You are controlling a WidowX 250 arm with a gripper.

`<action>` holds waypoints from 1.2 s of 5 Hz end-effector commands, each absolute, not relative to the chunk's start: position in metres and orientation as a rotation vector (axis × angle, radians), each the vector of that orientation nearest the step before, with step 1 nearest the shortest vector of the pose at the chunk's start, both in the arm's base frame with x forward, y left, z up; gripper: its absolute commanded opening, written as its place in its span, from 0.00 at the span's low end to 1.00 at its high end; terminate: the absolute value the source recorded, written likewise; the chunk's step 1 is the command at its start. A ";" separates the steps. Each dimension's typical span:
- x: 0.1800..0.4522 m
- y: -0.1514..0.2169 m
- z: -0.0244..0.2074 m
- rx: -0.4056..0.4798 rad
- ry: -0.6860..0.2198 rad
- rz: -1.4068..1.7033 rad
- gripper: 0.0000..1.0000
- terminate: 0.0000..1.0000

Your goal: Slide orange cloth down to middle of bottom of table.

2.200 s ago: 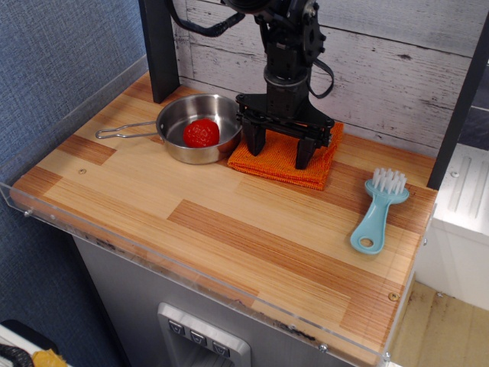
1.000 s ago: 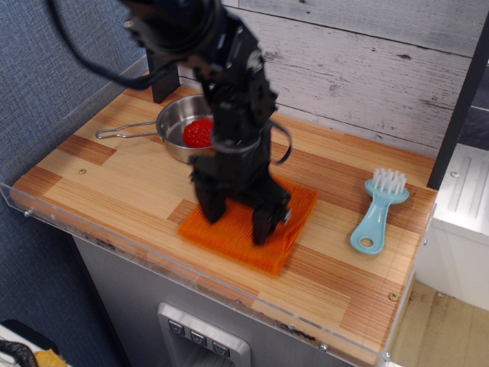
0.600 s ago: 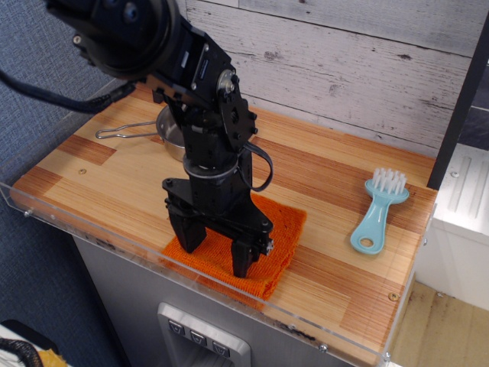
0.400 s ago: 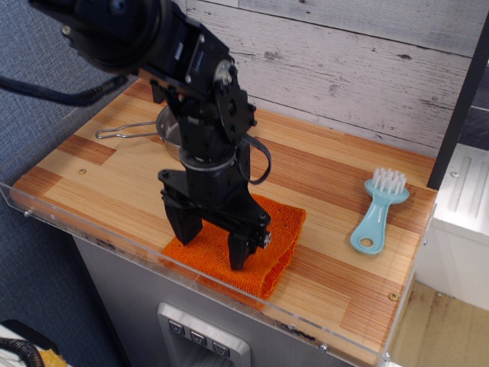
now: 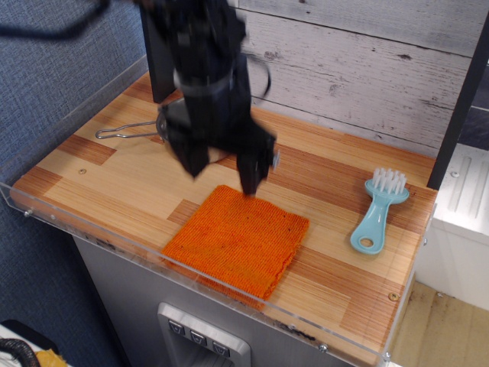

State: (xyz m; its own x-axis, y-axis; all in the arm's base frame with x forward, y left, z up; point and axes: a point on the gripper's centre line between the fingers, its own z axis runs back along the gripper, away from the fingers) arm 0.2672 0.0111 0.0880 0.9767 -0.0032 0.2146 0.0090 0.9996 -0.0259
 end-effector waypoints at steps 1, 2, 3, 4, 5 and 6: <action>0.264 0.010 0.149 -0.057 -0.279 0.018 1.00 0.00; 0.257 0.009 0.161 -0.092 -0.238 0.046 1.00 0.00; 0.259 0.004 0.161 -0.081 -0.217 0.031 1.00 0.00; 0.264 0.000 0.156 -0.065 -0.185 0.003 1.00 0.00; 0.268 -0.003 0.145 -0.023 -0.120 -0.062 1.00 0.00; 0.268 -0.003 0.145 -0.023 -0.120 -0.062 1.00 0.00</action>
